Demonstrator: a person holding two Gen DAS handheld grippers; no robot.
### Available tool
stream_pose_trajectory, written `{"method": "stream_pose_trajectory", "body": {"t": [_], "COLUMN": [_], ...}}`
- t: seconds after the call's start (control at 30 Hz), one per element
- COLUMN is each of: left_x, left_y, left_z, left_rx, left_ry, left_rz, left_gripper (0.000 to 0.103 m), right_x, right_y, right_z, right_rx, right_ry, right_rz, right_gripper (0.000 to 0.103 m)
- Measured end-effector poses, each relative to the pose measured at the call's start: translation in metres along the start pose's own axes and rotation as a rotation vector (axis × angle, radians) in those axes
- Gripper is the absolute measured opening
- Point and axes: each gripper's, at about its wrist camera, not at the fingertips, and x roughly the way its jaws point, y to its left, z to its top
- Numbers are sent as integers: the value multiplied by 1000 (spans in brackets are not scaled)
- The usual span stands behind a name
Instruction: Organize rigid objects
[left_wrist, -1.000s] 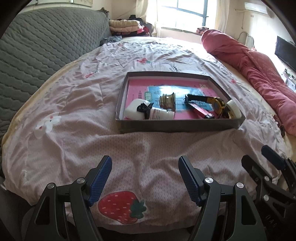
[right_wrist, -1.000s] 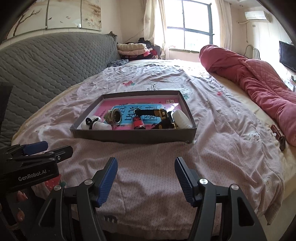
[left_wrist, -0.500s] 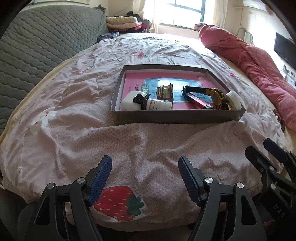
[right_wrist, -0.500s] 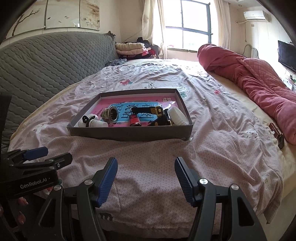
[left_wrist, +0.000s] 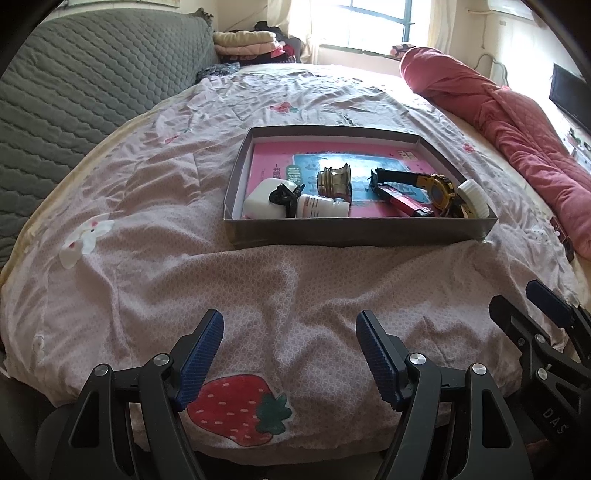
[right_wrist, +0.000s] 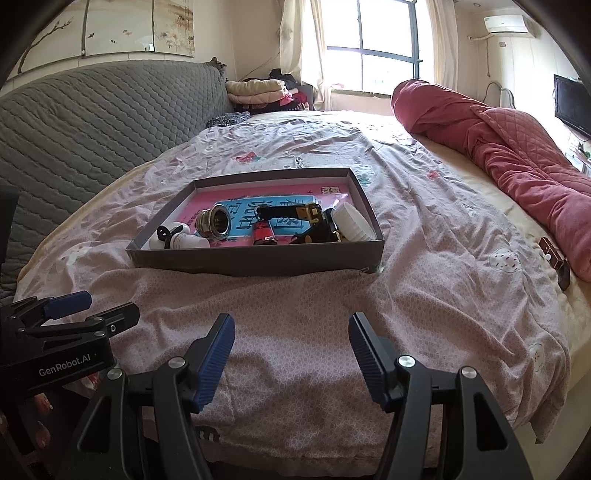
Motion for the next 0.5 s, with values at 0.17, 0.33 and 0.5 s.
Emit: {"method": "stream_pose_trajectory", "body": {"t": [0.17,0.33,0.5], "left_x": [-1,-1,0], "left_y": [0,1,1], "left_z": [0,-2,-3], "left_rx": [3,5,3], "left_ry": [-4,2,9], "left_rz": [2,1,2], "left_gripper": [76,76,76], "right_x": [1,0,-2], "right_y": [1,1,0], "right_z": [0,0,2], "right_rx": [-2,-4,4], "right_ry": [-4,-8,-9], "right_rz": [5,5,6], "right_gripper": [63,63,63]}}
